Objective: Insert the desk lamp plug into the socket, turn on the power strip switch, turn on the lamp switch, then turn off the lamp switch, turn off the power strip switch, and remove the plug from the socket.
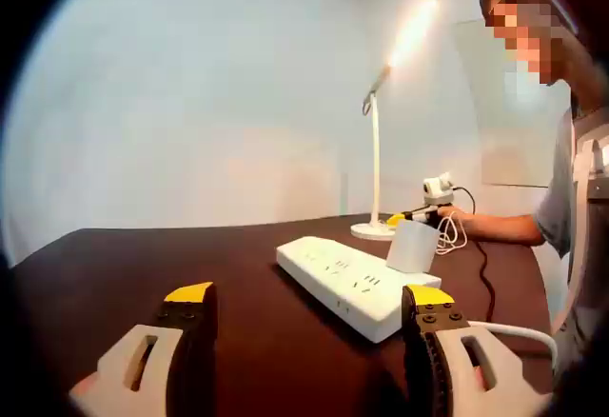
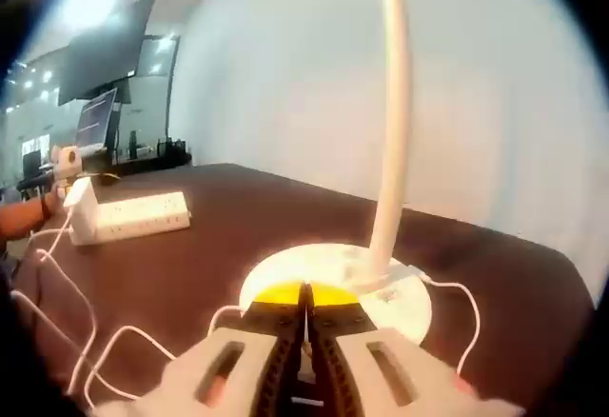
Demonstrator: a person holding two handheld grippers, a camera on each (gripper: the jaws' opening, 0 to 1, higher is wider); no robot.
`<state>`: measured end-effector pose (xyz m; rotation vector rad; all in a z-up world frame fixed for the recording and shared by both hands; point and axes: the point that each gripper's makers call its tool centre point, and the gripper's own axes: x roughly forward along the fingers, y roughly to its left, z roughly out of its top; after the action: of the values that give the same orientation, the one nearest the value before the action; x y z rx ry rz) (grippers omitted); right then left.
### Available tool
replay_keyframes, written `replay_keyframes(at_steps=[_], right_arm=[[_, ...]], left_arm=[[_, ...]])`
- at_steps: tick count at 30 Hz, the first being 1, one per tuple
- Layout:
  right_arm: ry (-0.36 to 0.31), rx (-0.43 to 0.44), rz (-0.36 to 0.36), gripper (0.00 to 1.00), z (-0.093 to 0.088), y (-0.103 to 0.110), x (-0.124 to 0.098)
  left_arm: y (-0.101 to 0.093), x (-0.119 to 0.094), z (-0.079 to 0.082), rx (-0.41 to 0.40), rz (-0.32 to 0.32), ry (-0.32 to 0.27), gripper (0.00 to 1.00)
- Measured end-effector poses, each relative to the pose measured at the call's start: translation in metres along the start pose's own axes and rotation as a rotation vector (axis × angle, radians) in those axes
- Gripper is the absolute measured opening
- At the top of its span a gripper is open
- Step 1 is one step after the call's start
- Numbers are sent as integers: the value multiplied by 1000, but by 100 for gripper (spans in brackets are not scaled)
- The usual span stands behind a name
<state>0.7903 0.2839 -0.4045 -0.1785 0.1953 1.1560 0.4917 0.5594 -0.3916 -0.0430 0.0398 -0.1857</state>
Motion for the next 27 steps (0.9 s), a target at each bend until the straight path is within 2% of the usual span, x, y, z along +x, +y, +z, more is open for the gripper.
replay_keyframes(at_steps=[7,13,18,24,27], right_arm=[[-41,79,-65,3,5,-30,-14],[-48,117,-72,3,4,-38,-12],[-49,152,-50,3,1,-32,-10],[-48,187,-43,3,1,-41,-13],[-49,174,-44,4,6,-41,-15]], left_arm=[[1,0,1,-2,5,-5,76],[4,-1,1,-3,10,-7,75],[6,-1,2,-3,17,-11,75],[8,-2,2,1,29,-9,75],[9,-2,1,0,34,-7,75]])
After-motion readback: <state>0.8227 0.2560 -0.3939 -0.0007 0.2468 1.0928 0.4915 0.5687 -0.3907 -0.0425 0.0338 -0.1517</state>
